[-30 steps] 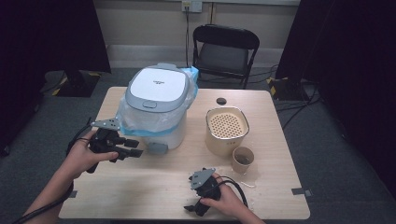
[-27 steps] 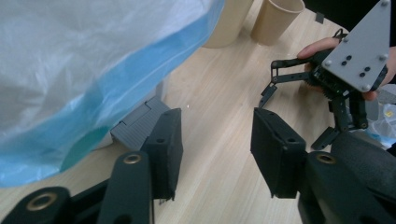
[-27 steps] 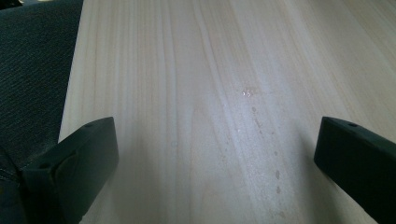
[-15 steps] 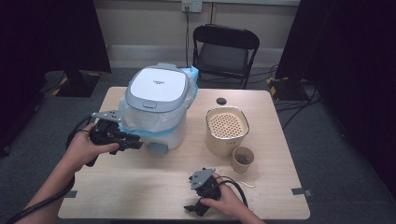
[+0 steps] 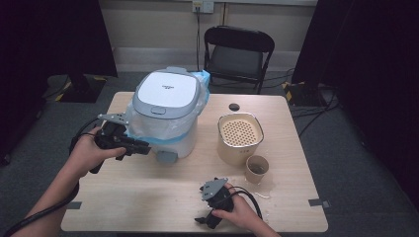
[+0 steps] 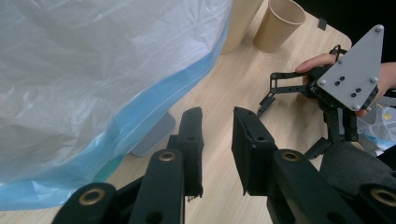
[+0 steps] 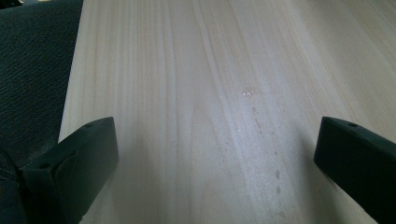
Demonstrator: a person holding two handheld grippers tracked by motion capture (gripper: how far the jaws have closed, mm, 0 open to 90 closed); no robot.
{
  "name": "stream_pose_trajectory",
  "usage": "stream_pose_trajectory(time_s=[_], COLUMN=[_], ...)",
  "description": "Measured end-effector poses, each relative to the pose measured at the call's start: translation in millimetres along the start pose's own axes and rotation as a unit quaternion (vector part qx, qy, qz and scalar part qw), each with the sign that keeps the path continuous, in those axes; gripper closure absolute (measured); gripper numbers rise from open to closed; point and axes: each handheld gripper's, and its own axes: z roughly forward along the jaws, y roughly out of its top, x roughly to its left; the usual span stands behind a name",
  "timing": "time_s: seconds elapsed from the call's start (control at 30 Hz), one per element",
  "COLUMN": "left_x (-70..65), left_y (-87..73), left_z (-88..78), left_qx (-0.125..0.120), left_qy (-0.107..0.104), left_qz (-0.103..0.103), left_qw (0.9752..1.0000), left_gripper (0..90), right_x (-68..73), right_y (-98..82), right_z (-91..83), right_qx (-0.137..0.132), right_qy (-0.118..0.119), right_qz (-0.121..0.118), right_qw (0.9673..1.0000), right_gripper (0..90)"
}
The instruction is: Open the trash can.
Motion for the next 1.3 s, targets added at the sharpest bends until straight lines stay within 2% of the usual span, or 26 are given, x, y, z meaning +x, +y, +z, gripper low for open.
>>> stream_pose_trajectory(time_s=[0.27,0.3,0.53,0.6,0.87,1.0,1.3], left_x=[-2.0,-3.0,-4.1,-3.6,-2.8,-2.6,-5.1], left_y=[9.5,11.9,18.3,21.7,30.5,35.6,47.5], left_z=[-4.8,-5.2,-5.7,-7.3,-11.2,-12.4,-17.3], left_qx=[-0.002,0.003,0.006,0.009,0.004,0.001,0.001], left_qy=[0.004,0.005,0.003,0.01,0.011,0.008,0.01], left_qz=[-0.003,-0.009,-0.008,-0.005,-0.009,-0.013,-0.006], left_qw=[1.0,0.9999,0.9999,0.9999,0.9999,0.9999,0.9999], left_gripper=[79.0,79.6,84.1,85.5,89.9,90.0,90.0], right_x=[-0.1,-0.1,-0.1,-0.1,-0.1,-0.1,-0.1], right_y=[0.0,0.0,0.0,0.0,0.0,0.0,0.0], right_z=[0.0,0.0,0.0,0.0,0.0,0.0,0.0], right_qx=[0.0,0.0,0.0,0.0,0.0,0.0,0.0], right_qy=[0.0,0.0,0.0,0.0,0.0,0.0,0.0], right_qz=[-0.001,-0.001,-0.001,0.0,-0.001,-0.001,-0.001], right_qw=[1.0,1.0,1.0,1.0,1.0,1.0,1.0], right_gripper=[0.0,0.0,0.0,0.0,0.0,0.0,0.0])
